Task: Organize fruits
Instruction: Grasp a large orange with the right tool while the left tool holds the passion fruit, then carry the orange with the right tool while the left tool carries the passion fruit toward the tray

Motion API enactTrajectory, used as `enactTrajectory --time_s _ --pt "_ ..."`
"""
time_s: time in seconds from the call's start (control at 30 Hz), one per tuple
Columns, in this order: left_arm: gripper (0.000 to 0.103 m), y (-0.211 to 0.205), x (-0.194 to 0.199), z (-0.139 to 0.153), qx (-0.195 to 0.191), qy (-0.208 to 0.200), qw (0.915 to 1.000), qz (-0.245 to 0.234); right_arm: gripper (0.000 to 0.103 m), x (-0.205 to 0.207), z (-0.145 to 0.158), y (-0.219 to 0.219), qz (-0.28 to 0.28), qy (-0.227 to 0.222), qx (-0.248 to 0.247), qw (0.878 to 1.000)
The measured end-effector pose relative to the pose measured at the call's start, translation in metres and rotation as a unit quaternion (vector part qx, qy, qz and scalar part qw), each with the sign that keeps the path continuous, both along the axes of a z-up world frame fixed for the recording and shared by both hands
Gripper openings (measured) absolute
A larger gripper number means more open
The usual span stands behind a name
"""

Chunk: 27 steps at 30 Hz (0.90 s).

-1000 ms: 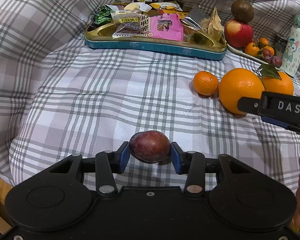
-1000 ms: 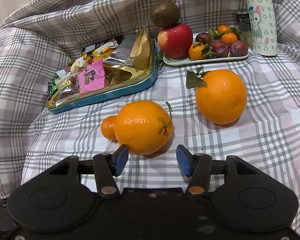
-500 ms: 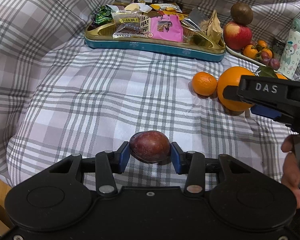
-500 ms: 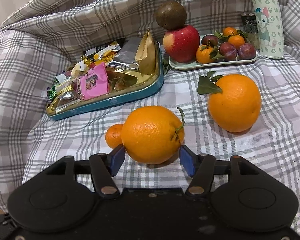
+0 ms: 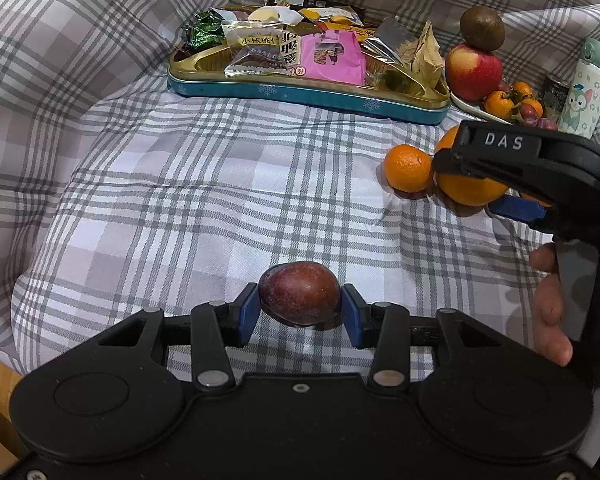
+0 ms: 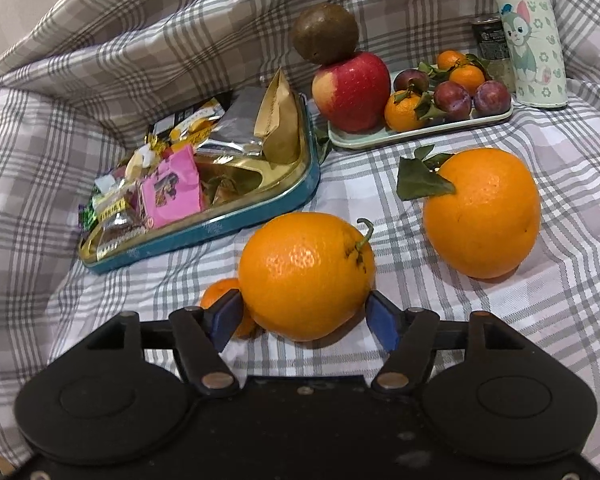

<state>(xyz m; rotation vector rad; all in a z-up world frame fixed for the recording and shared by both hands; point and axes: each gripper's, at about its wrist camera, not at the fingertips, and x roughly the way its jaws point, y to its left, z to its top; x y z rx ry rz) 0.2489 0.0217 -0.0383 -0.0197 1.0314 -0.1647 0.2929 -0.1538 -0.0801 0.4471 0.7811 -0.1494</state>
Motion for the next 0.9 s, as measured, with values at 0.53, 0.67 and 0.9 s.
enactTrajectory --time_s 0.53,0.67,0.9 --pt "0.051 0.0 0.002 0.0 -0.002 0.0 1.0 -0.001 0.074 0.027 0.001 -0.01 -0.033 -0.026 -0.012 0.999" --pt "0.051 0.0 0.003 -0.001 -0.003 0.0 1.0 -0.001 0.076 0.037 0.003 -0.008 -0.033 -0.035 -0.035 0.998" --pt "0.051 -0.001 0.004 -0.001 -0.003 0.001 1.0 0.0 0.079 0.049 0.002 -0.003 -0.03 -0.04 -0.071 0.996"
